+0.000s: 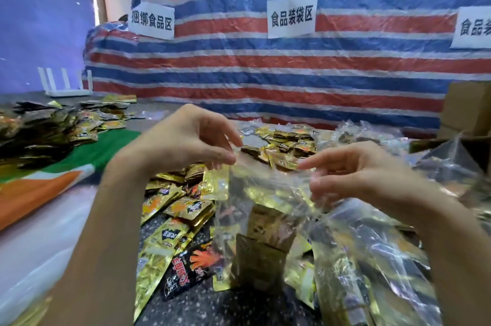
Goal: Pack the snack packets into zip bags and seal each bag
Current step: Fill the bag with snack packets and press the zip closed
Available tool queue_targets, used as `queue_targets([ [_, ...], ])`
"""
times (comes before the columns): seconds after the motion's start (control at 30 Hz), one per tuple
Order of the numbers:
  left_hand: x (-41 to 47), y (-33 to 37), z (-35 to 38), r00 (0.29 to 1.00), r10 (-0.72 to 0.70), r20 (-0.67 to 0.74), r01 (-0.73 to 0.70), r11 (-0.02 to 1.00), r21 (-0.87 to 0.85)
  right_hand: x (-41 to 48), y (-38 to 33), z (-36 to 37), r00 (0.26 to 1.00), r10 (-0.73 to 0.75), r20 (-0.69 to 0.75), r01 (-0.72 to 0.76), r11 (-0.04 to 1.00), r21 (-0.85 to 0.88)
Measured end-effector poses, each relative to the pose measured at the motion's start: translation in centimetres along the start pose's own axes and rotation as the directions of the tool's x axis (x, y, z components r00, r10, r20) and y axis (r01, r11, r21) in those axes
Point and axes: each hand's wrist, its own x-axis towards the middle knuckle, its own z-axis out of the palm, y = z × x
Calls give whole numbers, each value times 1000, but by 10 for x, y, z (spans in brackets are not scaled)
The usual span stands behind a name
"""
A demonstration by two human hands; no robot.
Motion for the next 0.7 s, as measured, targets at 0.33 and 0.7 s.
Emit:
queue_targets([
  [0.33,-3,-27,-20,978,-124,165,129,991,-23,8,-1,-4,992,0,-124,-16,991,-130],
  [0.7,0,-34,-17,991,-80,105,90,991,-95,8,3,-9,985,46,-167,-69,989,-134],
])
